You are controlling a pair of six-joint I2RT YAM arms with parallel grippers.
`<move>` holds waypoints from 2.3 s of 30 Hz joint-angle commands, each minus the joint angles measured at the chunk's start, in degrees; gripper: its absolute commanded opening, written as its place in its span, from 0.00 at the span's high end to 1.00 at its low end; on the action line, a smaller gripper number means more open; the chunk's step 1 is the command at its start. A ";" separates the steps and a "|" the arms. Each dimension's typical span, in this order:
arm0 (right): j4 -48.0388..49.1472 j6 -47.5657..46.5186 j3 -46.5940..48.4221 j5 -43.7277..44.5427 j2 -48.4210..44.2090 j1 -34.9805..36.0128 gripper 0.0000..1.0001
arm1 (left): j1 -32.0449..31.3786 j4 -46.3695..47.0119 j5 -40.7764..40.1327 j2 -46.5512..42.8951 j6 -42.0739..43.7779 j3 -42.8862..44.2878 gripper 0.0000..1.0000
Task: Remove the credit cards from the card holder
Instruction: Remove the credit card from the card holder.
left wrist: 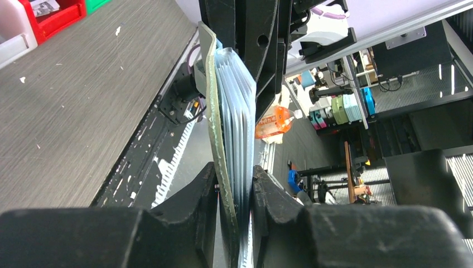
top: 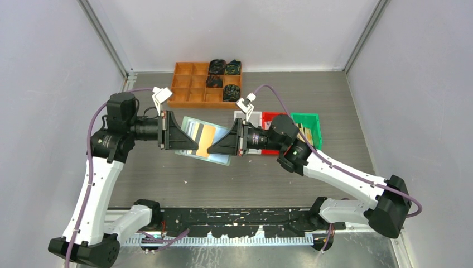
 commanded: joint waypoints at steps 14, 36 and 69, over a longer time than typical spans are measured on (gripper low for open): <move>2.92 0.82 1.50 3.38 0.36 -0.83 0.55 | -0.19 6.03 7.97 -4.00 -3.27 0.00 0.88; 13.04 6.65 -1.57 3.12 0.16 -2.53 0.92 | -0.19 8.83 10.32 -4.79 -3.43 -0.96 0.77; 16.03 4.82 -8.96 8.20 -4.24 -0.78 0.99 | -0.22 13.46 8.56 -5.82 -7.86 -2.33 0.71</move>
